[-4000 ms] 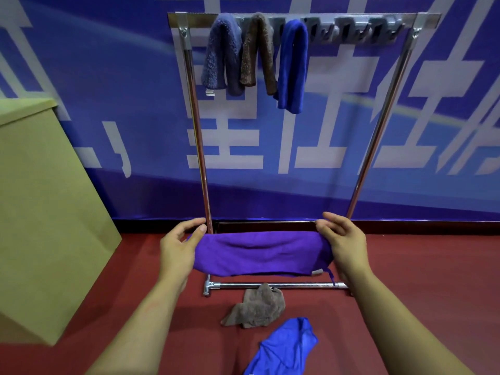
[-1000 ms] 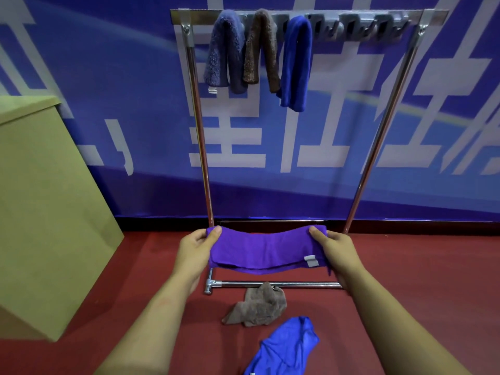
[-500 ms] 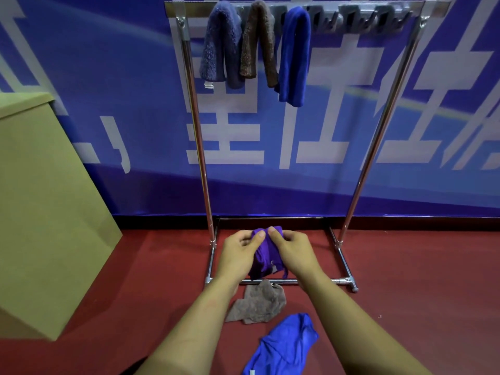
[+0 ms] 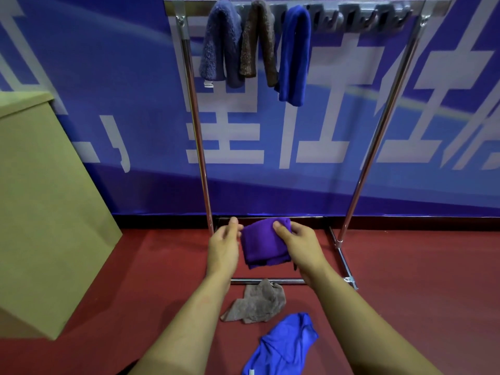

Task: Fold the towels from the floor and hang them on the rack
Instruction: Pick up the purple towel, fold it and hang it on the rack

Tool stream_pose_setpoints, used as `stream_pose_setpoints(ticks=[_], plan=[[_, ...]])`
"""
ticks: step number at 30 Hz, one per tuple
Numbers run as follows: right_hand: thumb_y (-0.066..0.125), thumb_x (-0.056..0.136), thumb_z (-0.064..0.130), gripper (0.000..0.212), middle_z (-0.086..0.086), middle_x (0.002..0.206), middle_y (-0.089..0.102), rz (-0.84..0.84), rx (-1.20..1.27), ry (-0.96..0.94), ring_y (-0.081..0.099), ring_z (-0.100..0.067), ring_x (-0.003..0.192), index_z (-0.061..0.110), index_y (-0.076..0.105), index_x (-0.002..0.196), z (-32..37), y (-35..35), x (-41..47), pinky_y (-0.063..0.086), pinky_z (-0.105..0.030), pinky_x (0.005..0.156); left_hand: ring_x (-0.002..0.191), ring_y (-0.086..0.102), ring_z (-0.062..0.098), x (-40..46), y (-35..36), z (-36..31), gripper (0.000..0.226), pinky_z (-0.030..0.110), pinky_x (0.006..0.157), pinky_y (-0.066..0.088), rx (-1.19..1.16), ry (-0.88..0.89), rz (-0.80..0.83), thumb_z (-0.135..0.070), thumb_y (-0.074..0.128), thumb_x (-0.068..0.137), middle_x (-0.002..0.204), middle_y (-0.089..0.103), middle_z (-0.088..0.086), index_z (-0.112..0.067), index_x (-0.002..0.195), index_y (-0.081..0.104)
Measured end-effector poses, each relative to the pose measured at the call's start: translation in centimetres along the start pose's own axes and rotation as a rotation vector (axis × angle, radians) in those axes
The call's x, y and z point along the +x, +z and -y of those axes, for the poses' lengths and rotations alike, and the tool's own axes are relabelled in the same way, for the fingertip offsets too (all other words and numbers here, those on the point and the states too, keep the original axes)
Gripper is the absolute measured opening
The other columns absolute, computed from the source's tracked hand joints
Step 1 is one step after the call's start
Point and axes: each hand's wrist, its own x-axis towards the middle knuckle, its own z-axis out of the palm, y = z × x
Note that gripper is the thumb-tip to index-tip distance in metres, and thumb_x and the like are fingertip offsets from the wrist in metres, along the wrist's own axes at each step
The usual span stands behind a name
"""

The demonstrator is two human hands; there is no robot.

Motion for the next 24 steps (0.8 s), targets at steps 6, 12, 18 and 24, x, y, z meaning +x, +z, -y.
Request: stream_pose_setpoints(ticks=[6,12,18,24], plan=[[0.061,0.098,0.015,0.02,-0.019,0.099,0.076,0.163,0.377,0.1,0.074,-0.021,0.083,0.001,0.073,0.107,2.3,-0.1,-1.1,0.059,-0.031,0.07,0.094,0.076,0.029,-0.5,-0.8,-0.8,0.064,0.049,0.092,0.059,-0.205,-0.317,0.093,-0.074,0.06,0.082,0.099,0.079,0.006,-0.017,0.107,0.076],[0.061,0.098,0.017,0.023,-0.019,0.102,0.076,0.105,0.34,0.086,0.073,-0.024,0.088,-0.001,0.072,0.109,2.2,-0.4,-1.1,0.06,-0.032,0.074,0.092,0.076,0.022,-0.7,-0.6,-0.8,0.05,0.044,0.092,0.058,-0.085,-0.111,0.02,-0.059,0.062,0.091,0.091,0.08,0.003,-0.012,0.092,0.078],[0.061,0.099,0.014,0.024,-0.018,0.102,0.076,0.069,0.249,0.04,0.069,-0.022,0.088,-0.006,0.071,0.108,1.7,-0.8,-0.4,0.059,-0.028,0.075,0.067,0.055,0.017,-0.4,-1.4,-1.0,0.075,0.034,0.065,0.046,0.038,0.081,-0.028,-0.076,0.06,0.077,0.068,0.06,0.003,-0.001,0.08,0.062],[0.06,0.099,0.016,0.025,-0.025,0.111,0.072,0.11,0.246,0.072,0.068,-0.028,0.095,-0.004,0.071,0.109,1.2,-1.0,-0.1,0.054,-0.045,0.093,0.077,0.07,0.023,-0.1,-1.5,-1.1,0.053,0.037,0.073,0.056,-0.049,0.039,-0.023,-0.057,0.068,0.088,0.081,0.076,0.007,-0.003,0.085,0.072]])
